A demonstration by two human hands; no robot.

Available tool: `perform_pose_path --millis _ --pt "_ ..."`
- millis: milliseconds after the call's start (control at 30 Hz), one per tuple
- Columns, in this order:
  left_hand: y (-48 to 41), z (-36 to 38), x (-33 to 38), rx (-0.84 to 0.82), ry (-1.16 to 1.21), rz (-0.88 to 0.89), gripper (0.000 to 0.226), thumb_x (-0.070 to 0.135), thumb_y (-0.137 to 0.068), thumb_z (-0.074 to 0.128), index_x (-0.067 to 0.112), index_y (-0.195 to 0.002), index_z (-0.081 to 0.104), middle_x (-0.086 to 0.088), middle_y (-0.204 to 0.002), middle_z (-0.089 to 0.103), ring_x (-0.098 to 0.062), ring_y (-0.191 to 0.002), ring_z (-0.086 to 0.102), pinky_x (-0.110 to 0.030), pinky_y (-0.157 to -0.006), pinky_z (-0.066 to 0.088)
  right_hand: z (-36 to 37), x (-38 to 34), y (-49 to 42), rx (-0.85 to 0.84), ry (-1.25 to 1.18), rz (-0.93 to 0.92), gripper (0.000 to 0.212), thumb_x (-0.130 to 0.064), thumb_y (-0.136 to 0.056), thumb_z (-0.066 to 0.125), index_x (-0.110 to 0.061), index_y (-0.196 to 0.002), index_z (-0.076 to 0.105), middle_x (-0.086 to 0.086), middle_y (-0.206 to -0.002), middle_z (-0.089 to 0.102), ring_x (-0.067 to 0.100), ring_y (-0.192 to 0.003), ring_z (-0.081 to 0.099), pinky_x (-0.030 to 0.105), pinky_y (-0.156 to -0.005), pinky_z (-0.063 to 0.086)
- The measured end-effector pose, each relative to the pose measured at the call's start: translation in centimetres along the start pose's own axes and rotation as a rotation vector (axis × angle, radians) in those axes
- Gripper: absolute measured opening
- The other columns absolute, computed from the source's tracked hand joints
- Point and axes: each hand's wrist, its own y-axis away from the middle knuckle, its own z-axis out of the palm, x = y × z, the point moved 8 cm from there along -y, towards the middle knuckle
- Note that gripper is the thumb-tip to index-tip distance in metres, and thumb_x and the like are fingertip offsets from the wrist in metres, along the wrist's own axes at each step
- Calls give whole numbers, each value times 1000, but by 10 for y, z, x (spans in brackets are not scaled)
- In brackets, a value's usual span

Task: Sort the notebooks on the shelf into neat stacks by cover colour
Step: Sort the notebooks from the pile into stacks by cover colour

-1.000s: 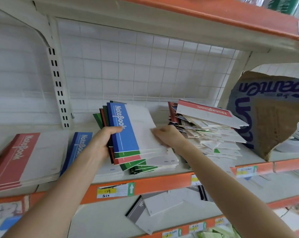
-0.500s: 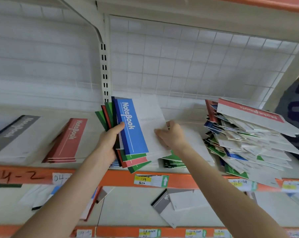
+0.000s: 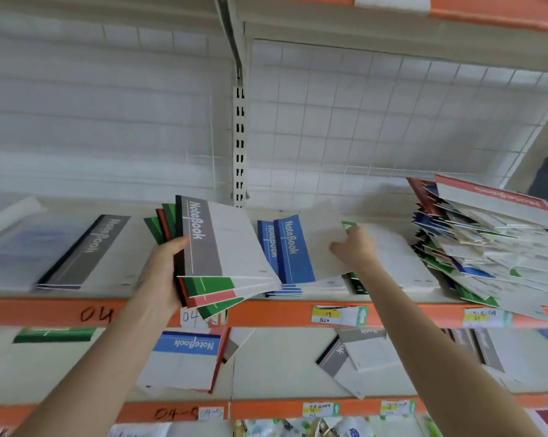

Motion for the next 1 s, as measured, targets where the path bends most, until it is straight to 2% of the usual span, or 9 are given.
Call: perform_pose_path --millis 133,233,400,500,600,700,833,900,1000 --pt "1 -23 11 -7 -54 11 17 21 -93 46 15 -84 59 -6 -72 66 -22 -66 59 -29 -56 41 20 -2 16 -10 176 70 7 -10 -87 51 -3 -85 49 9 -79 51 26 -72 49 25 -54 35" --pt "2 -32 16 -31 -75 4 17 13 -91 41 14 -80 54 -7 -72 58 -22 -64 54 -29 -56 39 35 -6 25 -28 267 95 11 -16 -89 50 -6 -84 47 11 -92 56 25 -76 50 26 -58 37" --pt "-3 -34 12 -116 -103 -72 12 11 -89 46 12 -83 56 -8 -63 63 -24 -64 56 -29 -57 41 35 -21 46 55 499 35 37 -28 -95 45 -4 -124 46 17 -132 37 34 -122 38 39 -88 43" --pt "-8 -32 6 -168 -132 -109 13 11 -86 51 12 -98 57 -9 -78 64 -25 -68 60 -29 -57 44 39 -49 63 56 186 -62 32 -30 -97 41 -3 -99 58 15 -103 52 32 -98 50 32 -75 41" --pt "-10 -26 -2 -200 -147 -130 15 4 -84 54 11 -96 60 -9 -78 64 -25 -66 60 -29 -56 44 66 -70 86 -178 -366 61 32 -31 -95 45 -6 -76 52 6 -70 49 22 -63 46 25 -56 35" --pt "-13 -22 -1 -220 -173 -78 21 -4 -83 57 17 -84 59 -8 -78 64 -24 -69 60 -31 -60 46 72 -86 100 -185 -316 5 33 -28 -89 58 -12 -62 46 -2 -58 44 13 -54 42 20 -49 33" --pt "-15 -30 1 -274 -153 -97 11 11 -86 61 17 -94 60 -10 -92 68 -26 -80 64 -33 -65 48 72 -86 99 -62 -279 -2 27 -23 -85 63 -14 -66 46 -3 -63 48 14 -60 47 22 -49 33" --pt "-13 -37 2 -310 -113 -158 12 18 -89 59 16 -100 61 -9 -86 71 -27 -79 66 -35 -64 48 76 -88 99 -40 -359 25 16 -22 -83 65 -9 -82 55 1 -76 55 21 -74 55 22 -56 40" --pt "-13 -56 1 -295 -59 -245 19 18 -91 55 9 -107 58 -14 -82 69 -28 -74 65 -37 -59 47 83 -98 99 -6 -504 26 12 -12 -84 60 -11 -78 50 -1 -74 53 17 -68 51 22 -51 39"
